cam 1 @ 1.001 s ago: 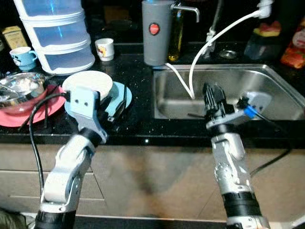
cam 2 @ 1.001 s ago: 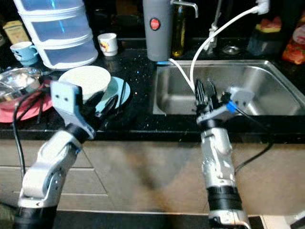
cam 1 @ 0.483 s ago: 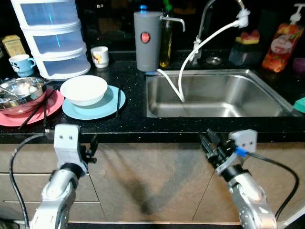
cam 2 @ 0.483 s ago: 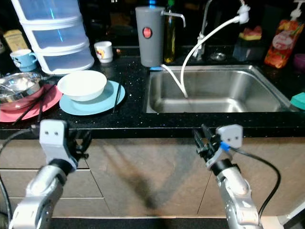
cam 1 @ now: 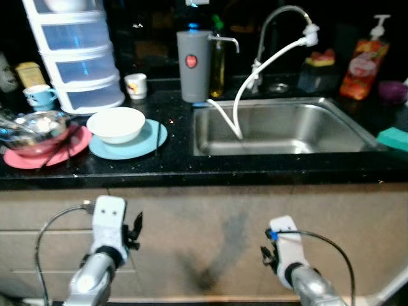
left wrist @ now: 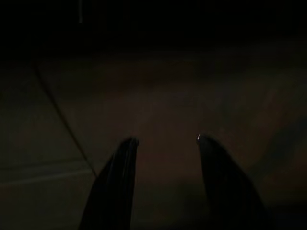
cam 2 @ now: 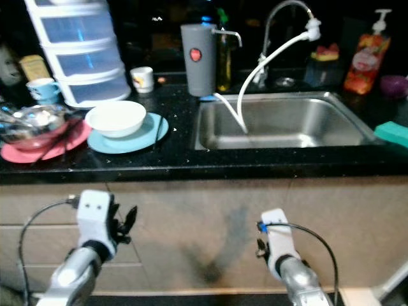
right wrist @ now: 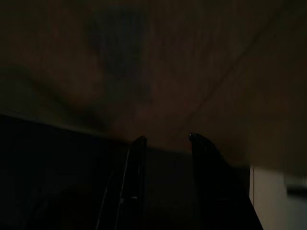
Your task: Kitchen organization
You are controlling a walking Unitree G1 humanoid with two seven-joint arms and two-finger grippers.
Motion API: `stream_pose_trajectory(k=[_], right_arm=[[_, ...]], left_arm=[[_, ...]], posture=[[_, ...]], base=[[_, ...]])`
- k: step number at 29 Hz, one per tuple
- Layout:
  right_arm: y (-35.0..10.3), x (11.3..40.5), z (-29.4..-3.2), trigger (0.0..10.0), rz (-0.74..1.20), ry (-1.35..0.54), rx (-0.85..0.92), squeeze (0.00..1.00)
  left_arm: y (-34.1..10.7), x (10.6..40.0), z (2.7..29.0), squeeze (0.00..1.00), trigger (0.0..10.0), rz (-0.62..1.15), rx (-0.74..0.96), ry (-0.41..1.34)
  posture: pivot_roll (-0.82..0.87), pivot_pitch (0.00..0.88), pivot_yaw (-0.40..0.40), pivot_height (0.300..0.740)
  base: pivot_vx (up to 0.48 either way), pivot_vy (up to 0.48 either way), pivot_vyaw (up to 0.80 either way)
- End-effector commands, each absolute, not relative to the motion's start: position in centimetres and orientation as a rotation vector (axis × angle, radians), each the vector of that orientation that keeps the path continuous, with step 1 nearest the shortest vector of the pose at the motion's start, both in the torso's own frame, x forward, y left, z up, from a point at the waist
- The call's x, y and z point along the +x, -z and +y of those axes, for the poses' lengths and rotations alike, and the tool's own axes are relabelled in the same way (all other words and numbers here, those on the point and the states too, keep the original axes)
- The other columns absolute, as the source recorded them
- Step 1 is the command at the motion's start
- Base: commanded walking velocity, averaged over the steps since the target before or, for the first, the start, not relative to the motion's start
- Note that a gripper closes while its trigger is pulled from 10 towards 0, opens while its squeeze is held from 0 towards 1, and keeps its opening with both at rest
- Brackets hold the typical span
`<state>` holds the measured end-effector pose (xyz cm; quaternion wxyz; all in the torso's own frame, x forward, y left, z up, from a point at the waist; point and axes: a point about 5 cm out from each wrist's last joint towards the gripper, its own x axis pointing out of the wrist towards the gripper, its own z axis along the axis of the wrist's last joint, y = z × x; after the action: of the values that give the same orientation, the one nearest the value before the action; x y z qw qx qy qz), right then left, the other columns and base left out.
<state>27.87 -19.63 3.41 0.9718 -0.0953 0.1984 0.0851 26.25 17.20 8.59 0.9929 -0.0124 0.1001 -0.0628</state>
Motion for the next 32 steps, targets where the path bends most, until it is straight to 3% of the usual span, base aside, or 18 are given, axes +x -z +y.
stream_pose_trajectory(k=[1,13,20,32], right_arm=[[-2.8,27.8,-19.3,10.0,0.451,-0.175,-0.184,0.00],[-1.3,28.2,-18.9,10.0,0.496,-0.133,-0.138,0.00],[1.7,27.5,-18.0,10.0,0.615,-0.035,-0.115,0.00],[1.3,28.0,-16.1,10.0,0.531,-0.045,-0.044,0.00]], left_arm=[[-8.2,26.3,18.1,0.00,10.0,0.221,-0.038,0.076],[-6.2,26.4,19.5,0.00,10.0,0.279,-0.067,0.002],[-1.7,26.6,19.4,0.00,10.0,0.430,-0.019,-0.017],[-1.0,26.2,20.2,0.00,10.0,0.398,-0.103,-0.070]], posture=[[0.09,0.060,0.013,0.740],[0.07,0.064,-0.004,0.740],[0.08,0.056,-0.007,0.740],[0.04,0.072,0.031,0.740]], base=[[0.000,0.000,0.00],[0.000,0.000,0.00],[0.000,0.000,0.00],[0.000,0.000,0.00]])
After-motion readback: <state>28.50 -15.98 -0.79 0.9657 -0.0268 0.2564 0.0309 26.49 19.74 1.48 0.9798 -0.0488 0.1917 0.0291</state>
